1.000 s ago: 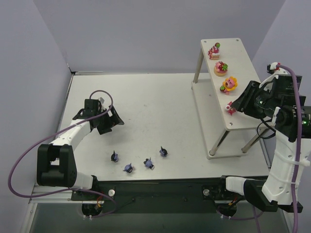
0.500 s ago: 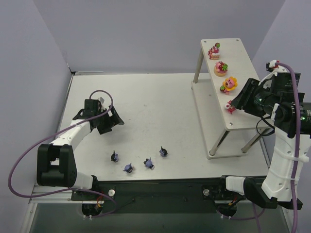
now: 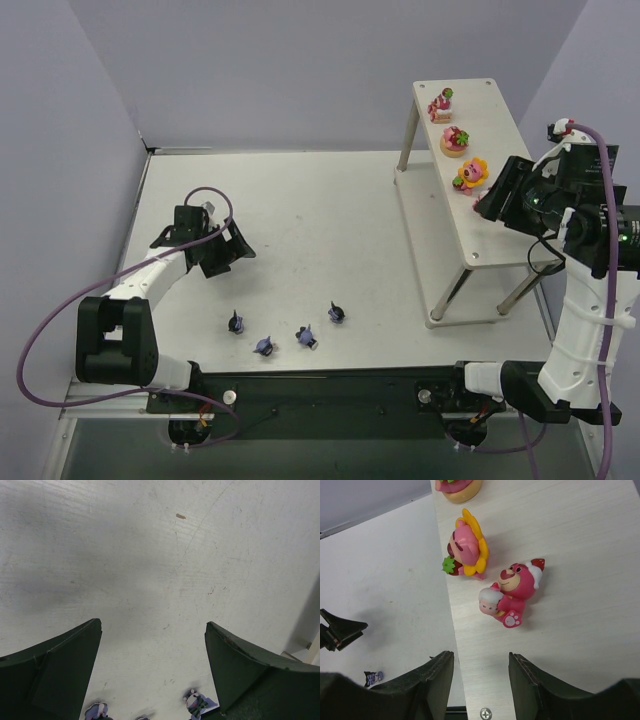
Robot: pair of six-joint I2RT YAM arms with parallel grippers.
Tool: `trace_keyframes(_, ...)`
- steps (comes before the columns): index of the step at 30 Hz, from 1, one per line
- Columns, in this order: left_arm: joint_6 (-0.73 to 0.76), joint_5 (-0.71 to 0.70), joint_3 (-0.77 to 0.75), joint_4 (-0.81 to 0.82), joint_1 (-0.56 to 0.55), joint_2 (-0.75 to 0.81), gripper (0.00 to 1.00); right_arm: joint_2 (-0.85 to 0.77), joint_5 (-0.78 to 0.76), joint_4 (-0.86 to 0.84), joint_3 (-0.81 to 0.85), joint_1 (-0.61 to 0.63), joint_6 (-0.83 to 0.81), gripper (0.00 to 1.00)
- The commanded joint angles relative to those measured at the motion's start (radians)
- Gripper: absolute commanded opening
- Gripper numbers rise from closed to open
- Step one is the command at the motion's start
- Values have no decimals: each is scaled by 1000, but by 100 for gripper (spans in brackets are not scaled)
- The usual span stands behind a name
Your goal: Place and organize the plastic toys onto the shelf
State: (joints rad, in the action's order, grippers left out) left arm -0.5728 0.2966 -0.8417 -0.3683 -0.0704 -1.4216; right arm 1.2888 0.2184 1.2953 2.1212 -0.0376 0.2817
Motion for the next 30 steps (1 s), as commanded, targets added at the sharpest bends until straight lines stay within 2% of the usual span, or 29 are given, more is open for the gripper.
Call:
trace_keyframes(1, -7, 15, -4, 40, -2, 4, 95, 0, -1, 161, 6, 10, 10, 48)
trace_keyframes(6, -9, 13, 0, 42, -3, 7, 95, -29, -105, 128, -6, 11, 40, 48)
trace_keyframes(11, -9, 13, -2, 40, -3, 10, 95, -72, -215, 4, -56, 1, 114, 47)
trace_keyframes(19, -9, 16, -7, 37, -3, 18, 95, -68, -96, -168, -133, -57, 209, 48)
trace_keyframes(26, -7, 16, -13, 34, -3, 15, 95, -74, 21, -280, -196, -237, 284, 50)
trace_keyframes(30, -7, 15, -17, 32, -3, 12, 95, -68, 127, -339, -239, -287, 324, 49)
